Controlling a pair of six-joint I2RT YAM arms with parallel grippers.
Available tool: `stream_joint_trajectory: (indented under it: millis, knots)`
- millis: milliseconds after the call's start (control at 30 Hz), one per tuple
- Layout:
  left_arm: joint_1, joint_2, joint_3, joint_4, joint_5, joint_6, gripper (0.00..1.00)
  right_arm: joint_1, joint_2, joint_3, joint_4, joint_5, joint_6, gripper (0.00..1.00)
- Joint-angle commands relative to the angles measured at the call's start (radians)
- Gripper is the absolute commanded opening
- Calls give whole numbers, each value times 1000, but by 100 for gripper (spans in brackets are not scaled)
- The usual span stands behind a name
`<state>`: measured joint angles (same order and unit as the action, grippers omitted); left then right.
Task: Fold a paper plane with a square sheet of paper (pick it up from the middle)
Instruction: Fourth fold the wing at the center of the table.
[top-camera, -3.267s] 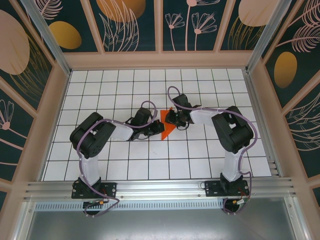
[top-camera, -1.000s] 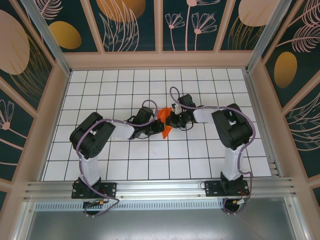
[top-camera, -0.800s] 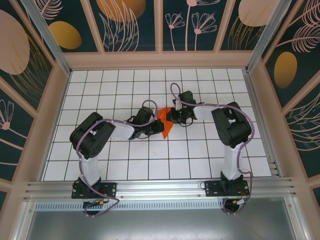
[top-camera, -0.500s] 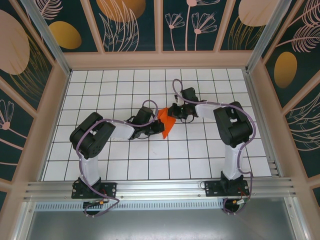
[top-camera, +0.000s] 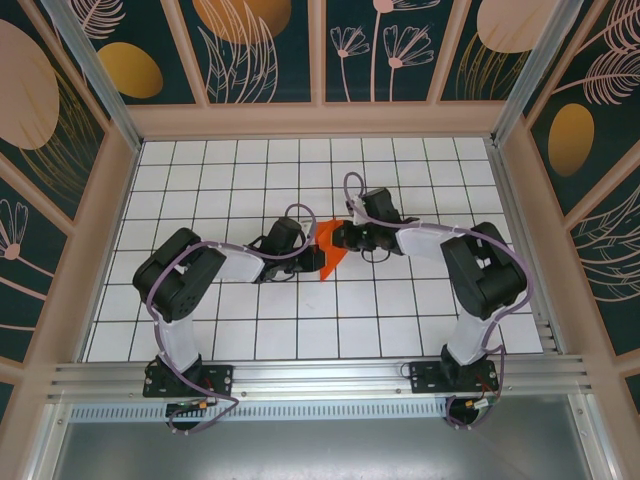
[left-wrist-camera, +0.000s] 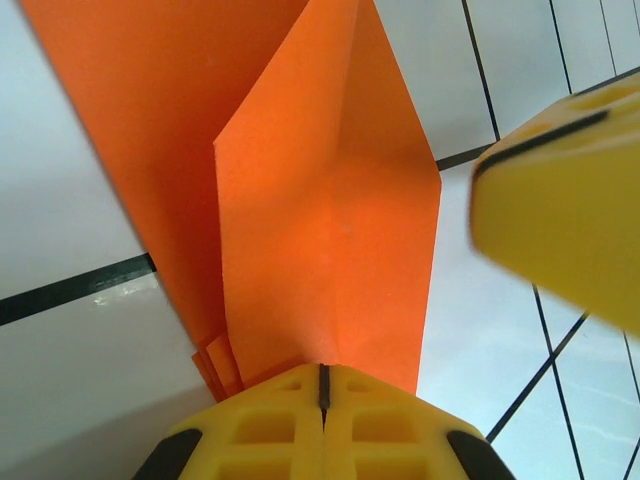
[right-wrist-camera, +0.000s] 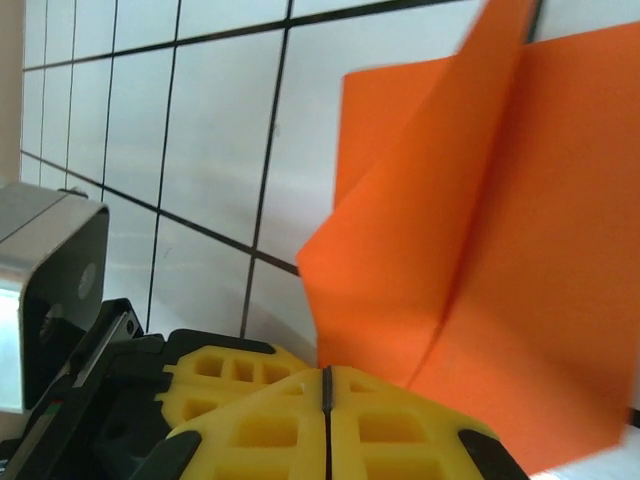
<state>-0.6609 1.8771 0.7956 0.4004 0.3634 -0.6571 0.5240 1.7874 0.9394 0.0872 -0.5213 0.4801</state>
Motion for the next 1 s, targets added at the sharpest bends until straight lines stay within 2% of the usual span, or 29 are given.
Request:
stream_joint_trajectory:
  millis: [0,267,600,967]
  knots:
    - [9,24,-67,-225,-12,40,0,18,65,35,47,6,15,9]
    - [9,24,-67,-236,-17,24,0,16,182,122,34,23,6,8]
    - [8,28,-79,-249,-12,29,0,-59,245,205,13,35,-16,8]
    - [8,21,-86,-249,-9,30,0,-93,321,343,-108,134,-52,8]
